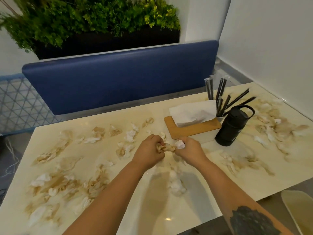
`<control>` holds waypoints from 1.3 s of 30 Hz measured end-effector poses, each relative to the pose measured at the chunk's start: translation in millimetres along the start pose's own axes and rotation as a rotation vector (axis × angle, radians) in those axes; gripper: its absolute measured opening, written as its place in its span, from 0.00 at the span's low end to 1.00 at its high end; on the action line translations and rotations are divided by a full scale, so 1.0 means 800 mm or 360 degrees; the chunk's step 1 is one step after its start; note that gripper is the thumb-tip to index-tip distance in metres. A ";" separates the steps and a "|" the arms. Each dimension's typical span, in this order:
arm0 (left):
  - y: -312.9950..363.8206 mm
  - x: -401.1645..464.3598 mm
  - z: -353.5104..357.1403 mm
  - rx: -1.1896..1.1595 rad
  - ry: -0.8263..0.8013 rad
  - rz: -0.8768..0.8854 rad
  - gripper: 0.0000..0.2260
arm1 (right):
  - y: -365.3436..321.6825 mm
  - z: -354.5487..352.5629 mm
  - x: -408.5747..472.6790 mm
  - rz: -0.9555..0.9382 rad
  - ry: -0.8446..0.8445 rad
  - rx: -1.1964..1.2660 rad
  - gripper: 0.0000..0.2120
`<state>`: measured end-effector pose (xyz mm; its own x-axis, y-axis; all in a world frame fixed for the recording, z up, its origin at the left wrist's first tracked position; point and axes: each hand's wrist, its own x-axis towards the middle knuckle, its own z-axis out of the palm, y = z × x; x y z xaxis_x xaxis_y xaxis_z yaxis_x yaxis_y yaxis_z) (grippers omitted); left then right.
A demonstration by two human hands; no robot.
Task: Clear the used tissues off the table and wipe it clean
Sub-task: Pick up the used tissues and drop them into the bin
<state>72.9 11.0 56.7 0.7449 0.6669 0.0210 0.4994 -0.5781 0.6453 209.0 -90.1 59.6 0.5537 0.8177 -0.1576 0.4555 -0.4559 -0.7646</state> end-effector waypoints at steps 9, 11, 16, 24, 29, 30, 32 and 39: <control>0.097 0.026 0.060 -0.0033 -0.0201 0.0247 0.09 | 0.060 -0.088 -0.048 0.0231 0.0335 0.0038 0.06; 0.124 0.035 0.082 -0.0009 -0.0257 0.0315 0.08 | 0.079 -0.112 -0.060 0.0291 0.0399 0.0034 0.07; 0.197 0.054 0.146 0.0033 -0.0416 0.0468 0.10 | 0.140 -0.175 -0.093 0.0450 0.0524 0.0145 0.06; 0.324 0.081 0.279 -0.0077 -0.0750 0.0708 0.14 | 0.261 -0.276 -0.148 0.0831 0.0835 0.0252 0.08; 0.398 0.091 0.366 -0.0177 -0.1047 0.0767 0.27 | 0.339 -0.326 -0.186 0.0937 0.1015 0.0291 0.17; 0.411 0.092 0.384 -0.0158 -0.1105 0.0799 0.27 | 0.353 -0.334 -0.195 0.0940 0.1038 0.0301 0.19; 0.434 0.092 0.421 -0.0036 -0.1213 0.0891 0.23 | 0.382 -0.347 -0.210 0.0982 0.1030 0.0251 0.18; 0.478 0.090 0.538 0.0230 -0.1421 0.1142 0.22 | 0.458 -0.363 -0.239 0.1214 0.1058 0.0097 0.07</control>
<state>507.8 -364.4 -24.1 0.8966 -0.3738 -0.2372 -0.1627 -0.7765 0.6087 472.0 -515.6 -9.1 0.9663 -0.0537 -0.2517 -0.2076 -0.7409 -0.6387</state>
